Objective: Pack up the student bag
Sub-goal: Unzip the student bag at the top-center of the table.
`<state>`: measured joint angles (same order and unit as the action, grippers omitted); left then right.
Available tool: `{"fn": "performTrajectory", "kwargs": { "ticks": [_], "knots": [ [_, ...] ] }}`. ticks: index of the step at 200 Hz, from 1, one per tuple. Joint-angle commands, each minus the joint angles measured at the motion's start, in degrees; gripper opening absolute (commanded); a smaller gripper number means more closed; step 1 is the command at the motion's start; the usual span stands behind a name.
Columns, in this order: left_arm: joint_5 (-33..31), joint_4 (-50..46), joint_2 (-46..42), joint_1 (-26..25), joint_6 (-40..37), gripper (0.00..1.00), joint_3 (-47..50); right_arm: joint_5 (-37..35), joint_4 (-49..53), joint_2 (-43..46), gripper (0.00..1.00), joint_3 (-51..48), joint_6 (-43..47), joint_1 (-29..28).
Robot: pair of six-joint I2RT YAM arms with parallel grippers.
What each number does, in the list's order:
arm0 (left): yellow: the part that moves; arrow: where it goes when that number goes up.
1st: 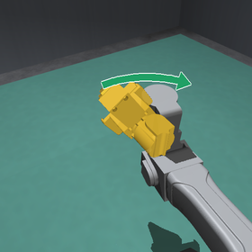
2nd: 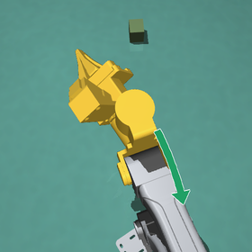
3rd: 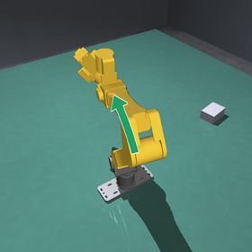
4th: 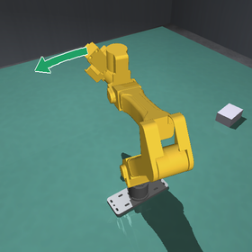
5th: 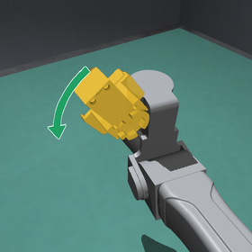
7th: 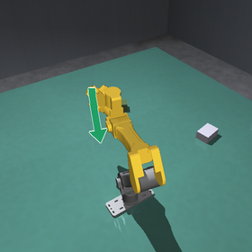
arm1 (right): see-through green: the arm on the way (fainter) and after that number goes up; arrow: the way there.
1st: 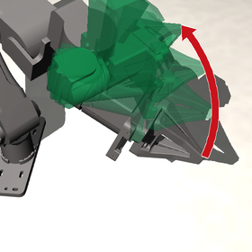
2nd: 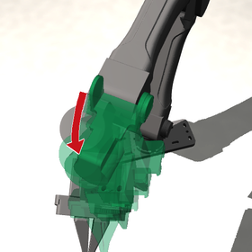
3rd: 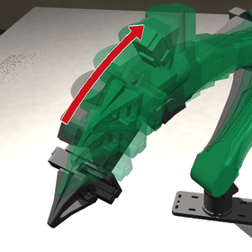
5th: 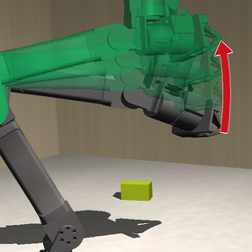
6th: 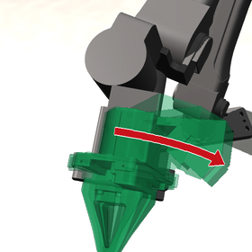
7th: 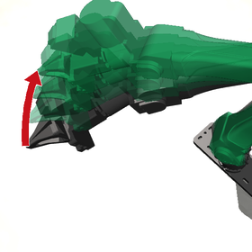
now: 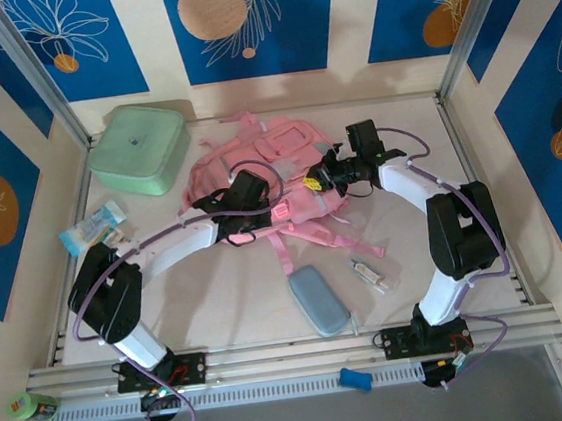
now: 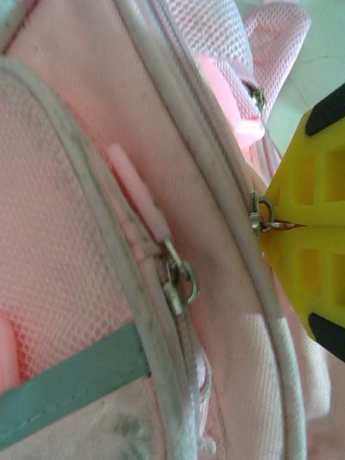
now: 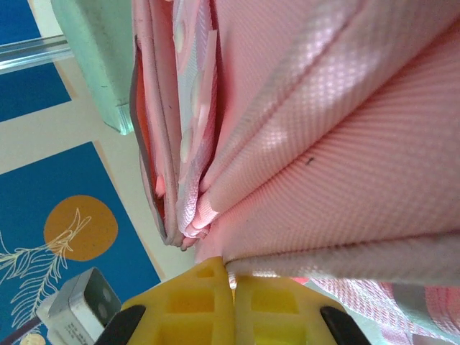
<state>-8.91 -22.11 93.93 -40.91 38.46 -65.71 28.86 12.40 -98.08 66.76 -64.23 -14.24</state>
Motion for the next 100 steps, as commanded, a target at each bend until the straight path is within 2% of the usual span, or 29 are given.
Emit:
{"fn": "performTrajectory", "kwargs": {
  "ticks": [1, 5, 26, 53, 84, 100],
  "knots": [
    [-0.71, -0.04, 0.18, 2.32, -2.88, 0.00, 2.59, -0.55, -0.44, 1.91, 0.00, 1.84, 2.66, 0.73],
    [-0.69, 1.70, 0.10, 2.35, -2.93, 0.00, 3.23, -0.42, -0.65, 2.04, 0.00, 1.60, 2.46, 0.60],
    [-0.23, 7.46, 1.05, 2.75, -3.43, 0.14, 4.31, -0.44, -1.22, 2.45, 0.00, 1.30, 1.78, -0.23],
    [-0.72, 11.89, 2.54, 2.76, -3.93, 0.17, 4.54, -0.51, -1.23, 2.59, 0.00, 1.68, 1.61, -1.06],
    [-1.66, 13.90, 3.36, 2.84, -4.33, 0.14, 4.46, -0.71, -0.82, 2.90, 0.00, 1.76, 1.96, -1.72],
    [-1.93, 13.05, 3.07, 3.24, -3.99, 0.04, 4.61, -0.85, -0.18, 2.75, 0.00, 1.96, 2.60, -1.59]
  ]
}}
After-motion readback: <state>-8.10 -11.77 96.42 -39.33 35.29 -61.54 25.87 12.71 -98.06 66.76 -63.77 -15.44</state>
